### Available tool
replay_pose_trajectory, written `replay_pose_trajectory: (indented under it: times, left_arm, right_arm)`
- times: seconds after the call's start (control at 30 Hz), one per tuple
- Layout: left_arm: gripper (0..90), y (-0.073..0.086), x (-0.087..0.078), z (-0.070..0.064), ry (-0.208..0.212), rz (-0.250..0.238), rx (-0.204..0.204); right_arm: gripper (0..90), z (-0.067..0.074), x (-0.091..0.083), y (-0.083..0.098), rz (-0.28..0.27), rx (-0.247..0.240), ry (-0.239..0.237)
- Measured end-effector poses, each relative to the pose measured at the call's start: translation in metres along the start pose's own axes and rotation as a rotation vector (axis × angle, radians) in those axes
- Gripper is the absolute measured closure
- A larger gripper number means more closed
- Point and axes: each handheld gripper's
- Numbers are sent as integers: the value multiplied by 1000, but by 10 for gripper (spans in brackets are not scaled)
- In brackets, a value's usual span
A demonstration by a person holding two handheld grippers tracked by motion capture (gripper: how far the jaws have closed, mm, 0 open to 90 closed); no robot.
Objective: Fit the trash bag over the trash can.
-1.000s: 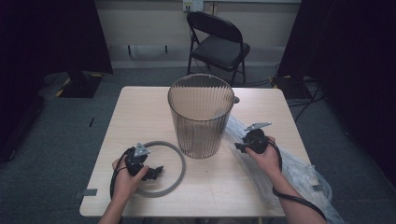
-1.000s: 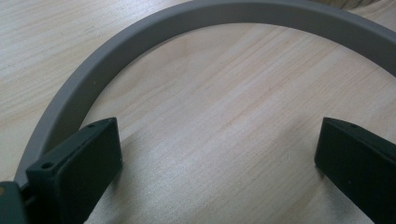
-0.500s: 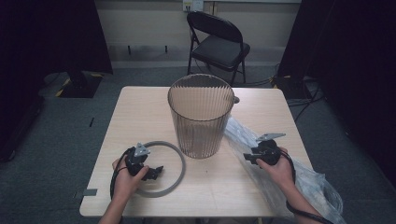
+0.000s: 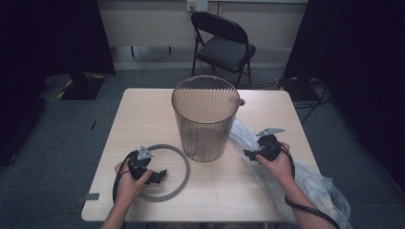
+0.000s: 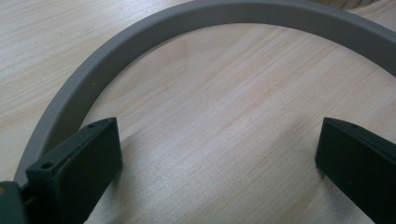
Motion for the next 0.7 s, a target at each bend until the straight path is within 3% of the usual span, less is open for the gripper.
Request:
replay_pose_trajectory:
  times: [0.33, 0.5, 0.7]
  left_arm:
    - [0, 0, 0, 0, 0, 0, -1]
    - [0, 0, 0, 0, 0, 0, -1]
    - [0, 0, 0, 0, 0, 0, -1]
  right_arm:
    - [311, -6, 4, 16, 46, -4, -13]
    - [347, -3, 3, 21, 22, 3, 2]
    - [594, -2, -1, 20, 30, 4, 3]
Point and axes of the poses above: each handheld gripper's, and its own axes: x roughly forward along the jaws, y roughly out of its underside, z roughly to its left, and after that the axes turned 5 degrees about -z, right-handed
